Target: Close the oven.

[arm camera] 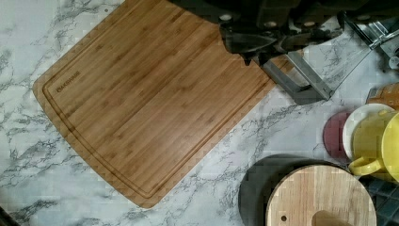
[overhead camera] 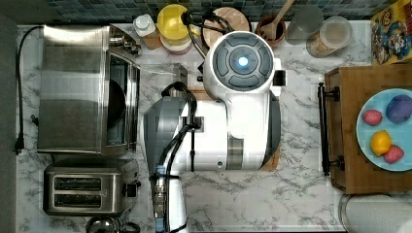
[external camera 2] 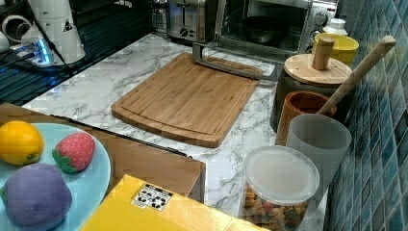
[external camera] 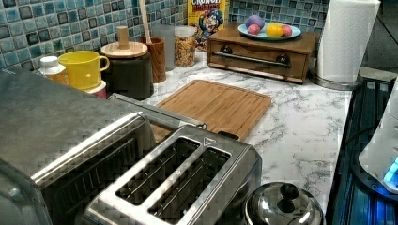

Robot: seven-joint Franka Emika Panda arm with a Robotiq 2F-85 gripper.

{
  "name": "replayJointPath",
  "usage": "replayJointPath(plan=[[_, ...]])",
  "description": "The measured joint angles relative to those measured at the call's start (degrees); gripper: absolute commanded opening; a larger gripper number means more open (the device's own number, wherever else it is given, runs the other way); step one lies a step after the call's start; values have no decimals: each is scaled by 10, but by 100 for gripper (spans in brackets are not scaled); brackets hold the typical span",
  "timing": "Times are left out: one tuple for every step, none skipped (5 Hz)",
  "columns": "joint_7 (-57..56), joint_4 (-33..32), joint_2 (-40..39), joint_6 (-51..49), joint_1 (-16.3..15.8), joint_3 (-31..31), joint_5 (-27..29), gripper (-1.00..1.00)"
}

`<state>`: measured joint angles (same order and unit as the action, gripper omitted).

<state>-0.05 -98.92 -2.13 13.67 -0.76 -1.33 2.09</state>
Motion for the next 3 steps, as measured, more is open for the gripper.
replayJointPath(plan=[[0,-1,-1,7,0,0,3,-100],[0,-2,-3,11,0,-1,3,-100],[-86,-24,-1,42,-7,-16,53,-100]])
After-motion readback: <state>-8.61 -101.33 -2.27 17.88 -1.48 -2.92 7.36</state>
